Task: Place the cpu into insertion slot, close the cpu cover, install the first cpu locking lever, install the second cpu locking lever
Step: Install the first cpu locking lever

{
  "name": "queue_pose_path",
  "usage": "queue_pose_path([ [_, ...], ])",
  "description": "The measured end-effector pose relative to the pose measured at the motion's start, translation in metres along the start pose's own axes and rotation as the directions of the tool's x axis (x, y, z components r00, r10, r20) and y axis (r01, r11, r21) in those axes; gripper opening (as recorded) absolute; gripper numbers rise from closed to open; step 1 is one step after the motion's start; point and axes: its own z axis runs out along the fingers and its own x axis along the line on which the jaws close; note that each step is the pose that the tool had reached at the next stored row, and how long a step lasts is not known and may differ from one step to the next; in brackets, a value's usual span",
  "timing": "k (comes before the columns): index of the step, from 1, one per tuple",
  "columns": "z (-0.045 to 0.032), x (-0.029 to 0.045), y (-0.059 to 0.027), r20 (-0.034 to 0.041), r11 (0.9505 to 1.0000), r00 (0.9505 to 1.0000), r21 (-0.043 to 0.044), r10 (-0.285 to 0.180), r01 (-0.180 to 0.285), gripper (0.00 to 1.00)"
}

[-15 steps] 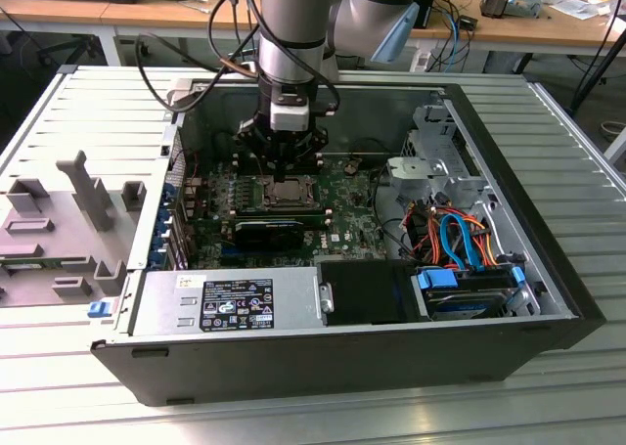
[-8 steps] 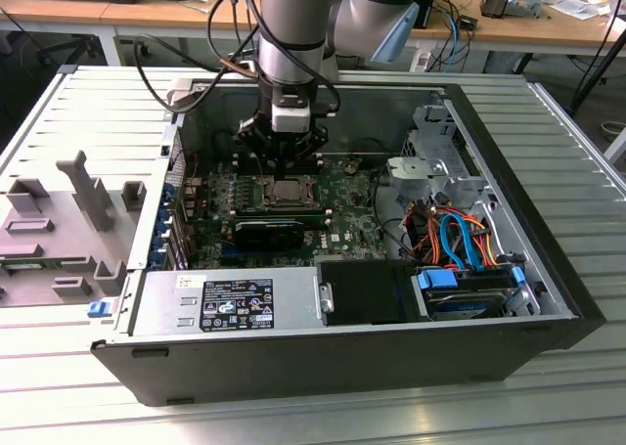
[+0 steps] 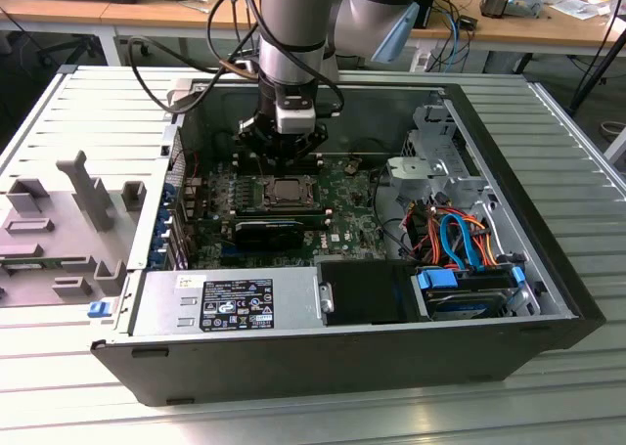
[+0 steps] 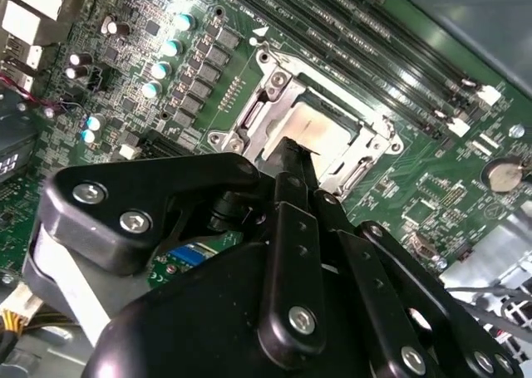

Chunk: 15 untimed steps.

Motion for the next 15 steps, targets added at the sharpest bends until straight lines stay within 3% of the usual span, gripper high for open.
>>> queue_pose_path([
  [1, 0.0000, 0.0000, 0.0000, -0.0002, 1.0000, 1.0000, 0.0051, -0.006, 0.006, 0.11],
  [4, 0.0000, 0.0000, 0.0000, -0.0020, 0.9992, 0.9998, 0.0347, -0.018, 0.018, 0.11],
  [6, 0.0000, 0.0000, 0.0000, -0.0030, 0.9985, 0.9997, 0.0488, -0.025, 0.025, 0.11],
  [11, 0.0000, 0.0000, 0.0000, -0.0014, 0.9965, 0.9977, 0.0492, -0.068, 0.068, 0.11],
  [15, 0.0000, 0.0000, 0.0000, -0.0010, 0.9959, 0.9971, 0.0488, -0.076, 0.076, 0.11],
])
